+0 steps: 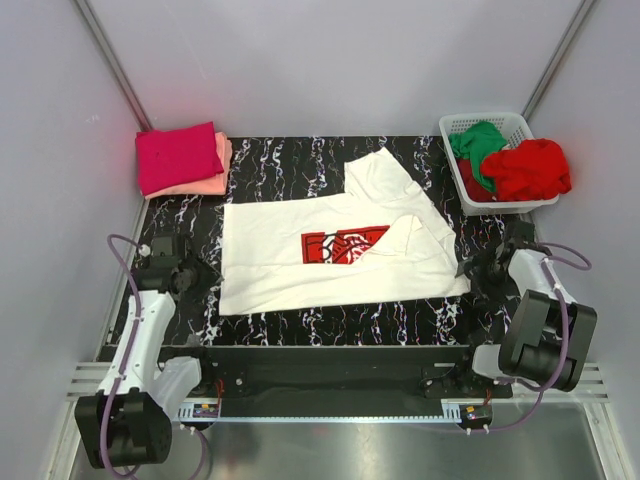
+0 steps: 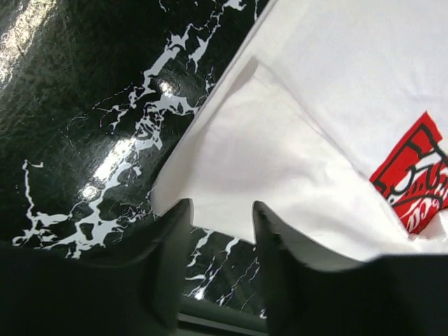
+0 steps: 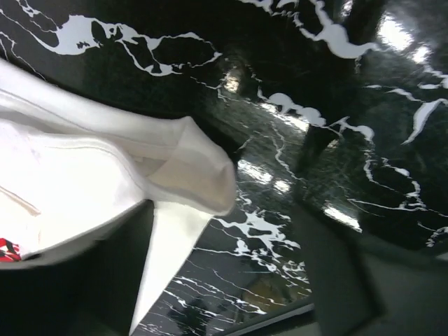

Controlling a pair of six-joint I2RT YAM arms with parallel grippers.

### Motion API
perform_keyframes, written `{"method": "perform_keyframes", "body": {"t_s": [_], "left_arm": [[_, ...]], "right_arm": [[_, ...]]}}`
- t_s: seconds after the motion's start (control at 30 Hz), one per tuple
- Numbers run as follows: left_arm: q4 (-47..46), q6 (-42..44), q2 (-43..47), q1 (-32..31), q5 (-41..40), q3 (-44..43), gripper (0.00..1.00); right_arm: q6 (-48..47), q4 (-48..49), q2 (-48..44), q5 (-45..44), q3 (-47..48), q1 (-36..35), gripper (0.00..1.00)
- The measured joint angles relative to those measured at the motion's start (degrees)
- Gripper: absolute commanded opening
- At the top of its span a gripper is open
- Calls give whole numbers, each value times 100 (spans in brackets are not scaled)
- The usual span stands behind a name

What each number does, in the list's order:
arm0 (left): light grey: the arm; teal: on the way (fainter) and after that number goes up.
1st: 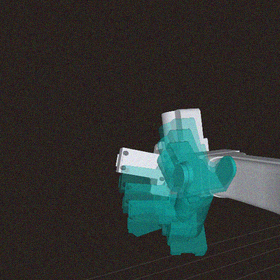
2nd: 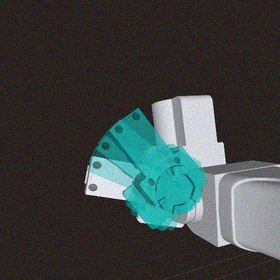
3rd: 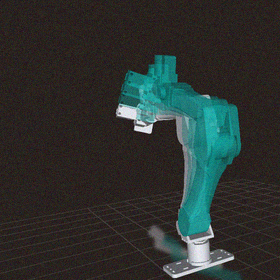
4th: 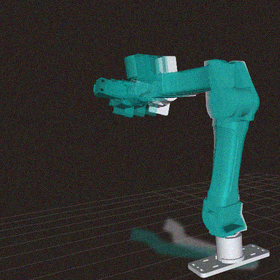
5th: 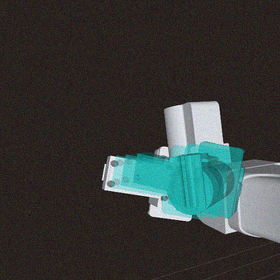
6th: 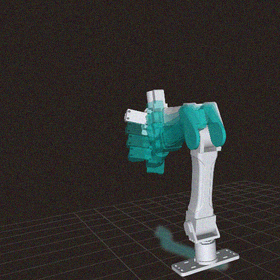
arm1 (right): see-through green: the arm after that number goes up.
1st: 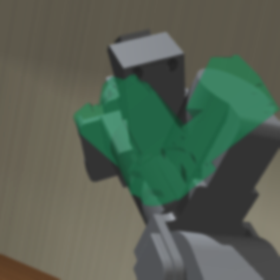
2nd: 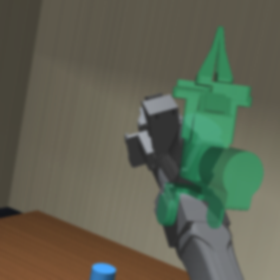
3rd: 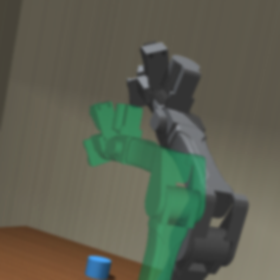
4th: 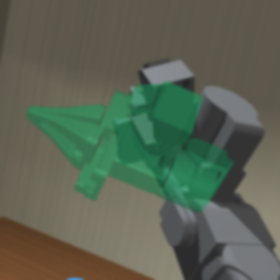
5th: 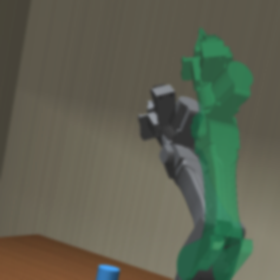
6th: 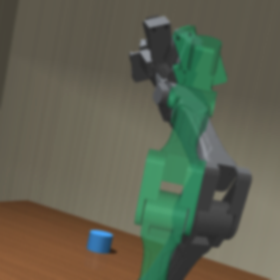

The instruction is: Fold and stack the t-shirts

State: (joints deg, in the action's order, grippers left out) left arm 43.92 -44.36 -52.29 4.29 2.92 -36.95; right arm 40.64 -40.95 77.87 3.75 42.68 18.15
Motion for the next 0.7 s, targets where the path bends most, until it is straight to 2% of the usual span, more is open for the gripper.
{"method": "perform_keyframes", "body": {"t_s": [0.03, 0.07, 0.27, 0.43, 0.5, 0.57, 0.6, 0.63, 0.7], "left_arm": [[57, 0, 59, -2, 11, -24, 58], [153, 48, 90, 0, 17, -92, 60], [669, 887, -363, -2, -28, -1360, 62], [662, 1622, -297, -2, -125, -1749, 65], [708, 1860, -214, -2, -214, -1749, 65], [717, 2044, -175, -2, -310, -1749, 64], [717, 2111, -170, -2, -358, -1749, 64], [719, 2149, -170, -2, -378, -1749, 65], [702, 2199, -164, -2, -483, -1742, 64]], "right_arm": [[-44, -2, -74, 20, -39, 81, 100], [-48, -9, -144, 22, -50, 131, 100], [-203, -81, -503, 22, 229, 157, 100], [-330, 289, -1021, 433, 417, -76, 98], [-374, 404, -852, 551, 721, -623, 94], [-442, 487, -387, 640, 1231, -1220, 84], [-470, 592, -131, 675, 1449, -1456, 76], [-476, 656, 48, 741, 1602, -1609, 75], [-479, 929, 455, 859, 1797, -1926, 64]]}}
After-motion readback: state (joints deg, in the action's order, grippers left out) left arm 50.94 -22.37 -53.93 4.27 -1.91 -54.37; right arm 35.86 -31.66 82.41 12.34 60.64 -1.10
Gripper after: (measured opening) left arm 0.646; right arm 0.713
